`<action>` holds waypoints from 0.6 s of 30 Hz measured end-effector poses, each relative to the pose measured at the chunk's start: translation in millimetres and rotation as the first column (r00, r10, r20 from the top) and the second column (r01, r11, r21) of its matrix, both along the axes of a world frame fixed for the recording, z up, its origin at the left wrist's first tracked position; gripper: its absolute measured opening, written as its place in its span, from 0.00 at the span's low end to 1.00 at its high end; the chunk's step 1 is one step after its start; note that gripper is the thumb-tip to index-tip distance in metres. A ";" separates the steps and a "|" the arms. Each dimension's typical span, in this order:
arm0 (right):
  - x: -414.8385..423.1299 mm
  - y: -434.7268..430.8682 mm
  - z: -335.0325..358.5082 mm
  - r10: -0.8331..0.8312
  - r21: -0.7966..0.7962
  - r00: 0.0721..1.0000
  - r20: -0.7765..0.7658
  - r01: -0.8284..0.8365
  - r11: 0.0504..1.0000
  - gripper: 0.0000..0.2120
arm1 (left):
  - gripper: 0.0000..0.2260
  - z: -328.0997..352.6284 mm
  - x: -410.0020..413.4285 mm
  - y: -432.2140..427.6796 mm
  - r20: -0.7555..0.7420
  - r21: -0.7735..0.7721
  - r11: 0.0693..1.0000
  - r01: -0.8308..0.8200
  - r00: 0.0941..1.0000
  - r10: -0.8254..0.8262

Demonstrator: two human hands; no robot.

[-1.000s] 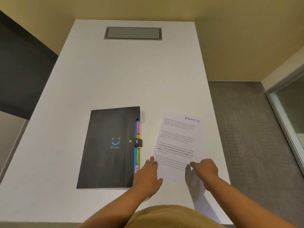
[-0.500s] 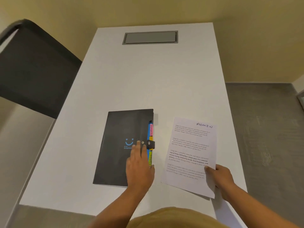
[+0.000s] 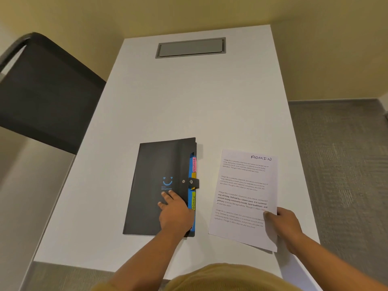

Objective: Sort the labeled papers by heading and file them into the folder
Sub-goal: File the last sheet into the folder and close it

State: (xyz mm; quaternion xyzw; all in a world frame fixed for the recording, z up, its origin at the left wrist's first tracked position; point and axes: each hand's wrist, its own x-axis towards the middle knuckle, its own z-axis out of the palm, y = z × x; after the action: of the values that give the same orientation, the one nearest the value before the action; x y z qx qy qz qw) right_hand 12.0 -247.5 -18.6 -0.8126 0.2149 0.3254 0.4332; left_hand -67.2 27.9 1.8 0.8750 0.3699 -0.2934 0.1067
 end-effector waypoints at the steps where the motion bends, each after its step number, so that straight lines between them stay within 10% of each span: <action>1: 0.1 0.0 0.0 0.002 0.002 1.000 0.001 -0.002 1.000 0.06 | 0.41 0.5 0.0 0.9 -0.004 0.001 1.000 0.019 1.000 -0.019; 9: 5.9 -1.4 -4.1 0.002 -0.001 1.000 -0.019 -0.002 1.000 0.05 | 0.39 2.5 -7.8 -5.2 -0.061 0.064 0.951 0.302 0.953 -0.298; 18: 9.3 -5.1 -4.1 -0.001 0.027 0.999 -0.044 0.003 1.000 0.07 | 0.40 -10.9 -15.8 -18.7 -0.041 0.046 0.987 0.151 0.988 -0.149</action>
State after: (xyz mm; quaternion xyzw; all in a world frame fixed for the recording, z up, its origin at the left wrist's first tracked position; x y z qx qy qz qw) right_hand 21.3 -252.7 -22.7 -0.7992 0.2207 0.3454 0.4396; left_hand -83.0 9.2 -9.1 0.8971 0.3121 -0.3076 0.0557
